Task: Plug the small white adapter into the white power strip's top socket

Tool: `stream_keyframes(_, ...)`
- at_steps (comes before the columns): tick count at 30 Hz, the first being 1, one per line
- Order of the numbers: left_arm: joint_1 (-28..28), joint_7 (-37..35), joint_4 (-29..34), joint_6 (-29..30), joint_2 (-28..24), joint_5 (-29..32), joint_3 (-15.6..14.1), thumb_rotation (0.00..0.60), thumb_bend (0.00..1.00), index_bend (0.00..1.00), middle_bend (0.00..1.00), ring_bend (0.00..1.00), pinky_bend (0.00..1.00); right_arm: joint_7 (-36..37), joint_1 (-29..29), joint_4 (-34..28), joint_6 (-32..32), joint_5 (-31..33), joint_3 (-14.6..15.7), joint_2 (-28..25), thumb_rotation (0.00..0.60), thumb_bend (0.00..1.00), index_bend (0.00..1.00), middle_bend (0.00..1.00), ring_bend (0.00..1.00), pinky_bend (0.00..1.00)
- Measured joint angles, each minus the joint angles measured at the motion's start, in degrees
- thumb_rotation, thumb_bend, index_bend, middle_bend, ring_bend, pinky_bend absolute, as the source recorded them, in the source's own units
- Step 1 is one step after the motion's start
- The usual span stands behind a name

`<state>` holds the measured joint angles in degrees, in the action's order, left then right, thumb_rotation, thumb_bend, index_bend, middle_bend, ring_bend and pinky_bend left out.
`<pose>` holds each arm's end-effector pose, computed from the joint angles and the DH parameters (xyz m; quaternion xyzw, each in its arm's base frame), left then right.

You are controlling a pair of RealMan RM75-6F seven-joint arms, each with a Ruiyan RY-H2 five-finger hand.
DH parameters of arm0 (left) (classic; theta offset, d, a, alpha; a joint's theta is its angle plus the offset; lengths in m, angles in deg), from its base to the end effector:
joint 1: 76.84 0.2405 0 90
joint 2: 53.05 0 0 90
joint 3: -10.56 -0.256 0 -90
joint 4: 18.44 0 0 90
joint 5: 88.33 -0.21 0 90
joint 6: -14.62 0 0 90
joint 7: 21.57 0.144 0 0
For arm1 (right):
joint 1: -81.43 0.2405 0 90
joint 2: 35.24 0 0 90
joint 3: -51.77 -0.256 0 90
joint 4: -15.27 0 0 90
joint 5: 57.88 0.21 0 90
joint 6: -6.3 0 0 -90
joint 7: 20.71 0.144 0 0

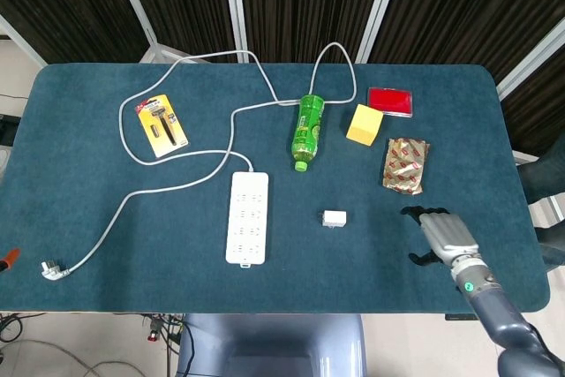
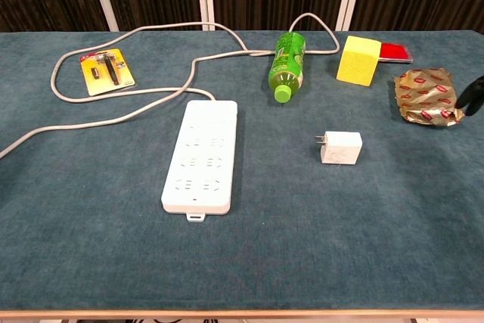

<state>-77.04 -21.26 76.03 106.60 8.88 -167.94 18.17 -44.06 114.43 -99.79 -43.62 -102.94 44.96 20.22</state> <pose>-0.3215 0.1688 0.2016 -0.5047 -0.3687 -0.4026 0.6687 -0.2156 -0.2758 0.1093 0.6899 -0.5180 0.2257 0.4526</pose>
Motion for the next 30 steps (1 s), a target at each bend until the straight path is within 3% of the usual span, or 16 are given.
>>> stream_keyframes(12,-0.2,-0.1,-0.1,-0.5,-0.1,0.5,0.2,0.6,0.1,0.15,0.0,0.0,0.0,-11.0,10.5,2.4,-5.3,16.3,1.4,12.8,0.6,0.33,0.2,0.22,0.24,0.19)
stream_keyframes(20,-0.2,-0.3,-0.1,-0.7,-0.2,0.8,0.4,0.6,0.1,0.15,0.0,0.0,0.0,-13.3,13.5,5.9,-8.2,20.5,2.1,18.2,0.6,0.33,0.2,0.22,0.24,0.19)
stream_keyframes(30,-0.3,-0.1,-0.1,-0.8,-0.2,1.0,0.4,0.6,0.1,0.15,0.0,0.0,0.0,-12.5,14.7,6.5,-7.5,20.8,2.5,19.3,0.6,0.33,0.22,0.22,0.24,0.19)
